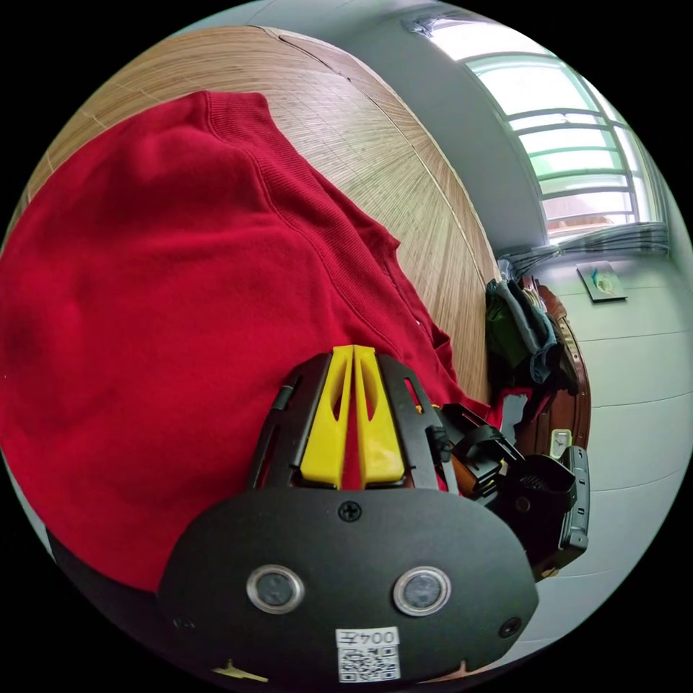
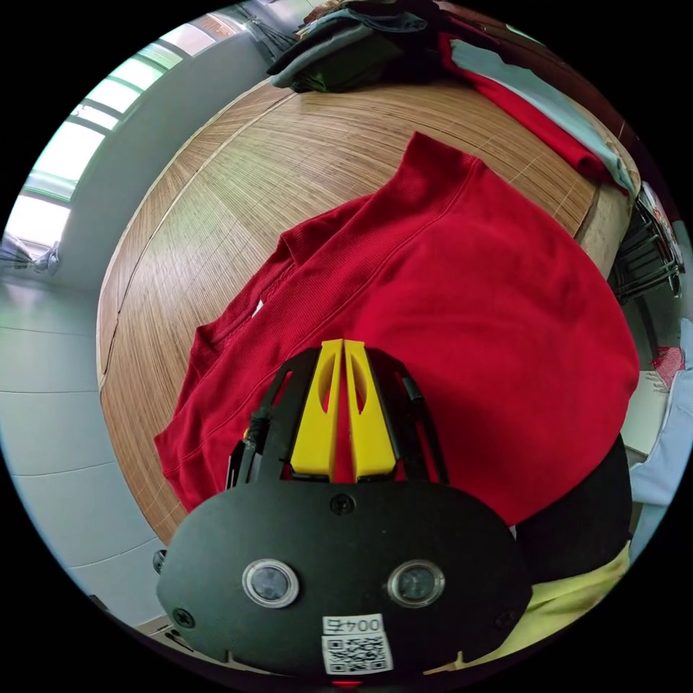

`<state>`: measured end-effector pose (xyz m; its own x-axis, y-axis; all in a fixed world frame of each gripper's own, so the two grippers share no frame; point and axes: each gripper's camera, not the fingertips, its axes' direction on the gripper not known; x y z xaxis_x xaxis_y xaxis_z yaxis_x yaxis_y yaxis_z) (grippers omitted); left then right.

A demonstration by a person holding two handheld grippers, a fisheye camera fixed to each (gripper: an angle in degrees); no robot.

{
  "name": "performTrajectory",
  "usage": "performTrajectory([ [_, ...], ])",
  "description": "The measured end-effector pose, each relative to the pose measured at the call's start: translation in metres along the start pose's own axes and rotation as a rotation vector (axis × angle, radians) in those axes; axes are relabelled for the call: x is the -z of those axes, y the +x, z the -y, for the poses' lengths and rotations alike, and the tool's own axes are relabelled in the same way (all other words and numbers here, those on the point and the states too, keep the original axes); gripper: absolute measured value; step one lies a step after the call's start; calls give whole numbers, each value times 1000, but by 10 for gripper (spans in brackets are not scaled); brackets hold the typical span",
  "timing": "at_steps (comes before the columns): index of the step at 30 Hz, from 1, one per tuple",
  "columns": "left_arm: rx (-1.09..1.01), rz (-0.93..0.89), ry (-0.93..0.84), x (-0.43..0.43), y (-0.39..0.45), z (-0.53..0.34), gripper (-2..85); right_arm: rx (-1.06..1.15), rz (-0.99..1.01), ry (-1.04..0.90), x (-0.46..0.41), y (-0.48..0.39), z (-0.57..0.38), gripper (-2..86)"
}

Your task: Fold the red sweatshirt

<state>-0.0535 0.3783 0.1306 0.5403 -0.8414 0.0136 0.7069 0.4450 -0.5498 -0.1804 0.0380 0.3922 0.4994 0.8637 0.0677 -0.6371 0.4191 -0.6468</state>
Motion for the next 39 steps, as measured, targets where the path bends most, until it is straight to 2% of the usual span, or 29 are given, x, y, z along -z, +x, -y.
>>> performTrajectory([
  [30, -28, -1, -2, -1, -3, -5, 6, -7, 31, -5, 2, 19, -9, -8],
  [34, -63, 1, 2, -1, 1, -9, 3, -19, 96, 7, 4, 33, -16, -8],
  [37, -106, -10, -7, 1, 0, -11, 3, 90, 116, 4, 5, 34, -17, -8],
  [39, -130, -36, -23, 3, -3, -11, 3, 207, 229, -19, 6, 37, -15, -8],
])
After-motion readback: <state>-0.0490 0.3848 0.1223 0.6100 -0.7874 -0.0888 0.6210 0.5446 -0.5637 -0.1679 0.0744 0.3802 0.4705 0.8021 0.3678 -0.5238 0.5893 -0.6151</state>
